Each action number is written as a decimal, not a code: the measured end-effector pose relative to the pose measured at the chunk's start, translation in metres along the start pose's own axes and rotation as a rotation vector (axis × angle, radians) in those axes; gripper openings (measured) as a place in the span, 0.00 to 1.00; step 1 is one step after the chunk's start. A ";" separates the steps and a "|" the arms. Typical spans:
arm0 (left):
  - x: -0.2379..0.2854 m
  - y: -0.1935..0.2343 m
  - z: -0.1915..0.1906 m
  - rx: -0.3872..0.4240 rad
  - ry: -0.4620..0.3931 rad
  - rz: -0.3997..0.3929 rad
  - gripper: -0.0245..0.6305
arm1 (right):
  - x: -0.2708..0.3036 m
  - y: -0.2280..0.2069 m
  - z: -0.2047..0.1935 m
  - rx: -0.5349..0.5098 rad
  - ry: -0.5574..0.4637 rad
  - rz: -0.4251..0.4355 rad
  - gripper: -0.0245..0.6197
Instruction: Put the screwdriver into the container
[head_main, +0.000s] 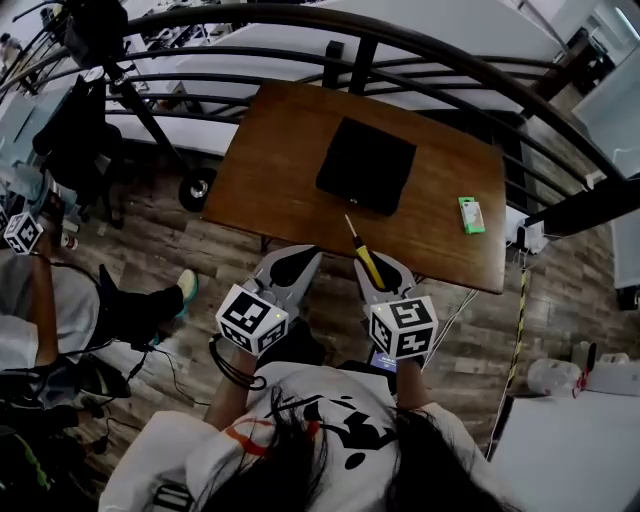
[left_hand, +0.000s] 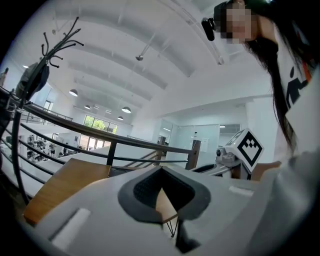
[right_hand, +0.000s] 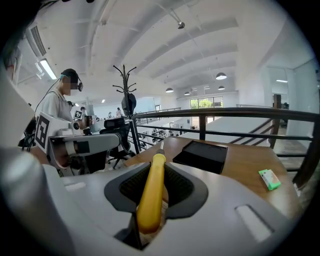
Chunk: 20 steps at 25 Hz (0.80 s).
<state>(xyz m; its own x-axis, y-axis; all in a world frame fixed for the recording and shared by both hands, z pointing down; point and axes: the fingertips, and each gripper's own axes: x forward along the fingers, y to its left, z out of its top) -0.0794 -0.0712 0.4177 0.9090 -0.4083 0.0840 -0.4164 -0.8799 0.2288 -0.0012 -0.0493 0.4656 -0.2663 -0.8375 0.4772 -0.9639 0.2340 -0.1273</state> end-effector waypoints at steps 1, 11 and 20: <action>0.001 0.005 0.001 0.001 0.002 -0.008 0.04 | 0.003 0.000 0.002 0.001 0.000 -0.009 0.20; 0.026 0.021 0.005 -0.009 0.012 -0.042 0.04 | 0.018 -0.027 0.013 0.014 0.006 -0.051 0.20; 0.071 0.045 0.012 -0.025 0.022 0.008 0.04 | 0.053 -0.073 0.032 0.002 0.042 -0.003 0.20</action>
<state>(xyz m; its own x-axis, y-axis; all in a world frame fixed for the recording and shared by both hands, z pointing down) -0.0337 -0.1430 0.4225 0.9061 -0.4094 0.1067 -0.4229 -0.8702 0.2527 0.0551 -0.1261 0.4725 -0.2627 -0.8168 0.5136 -0.9648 0.2301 -0.1276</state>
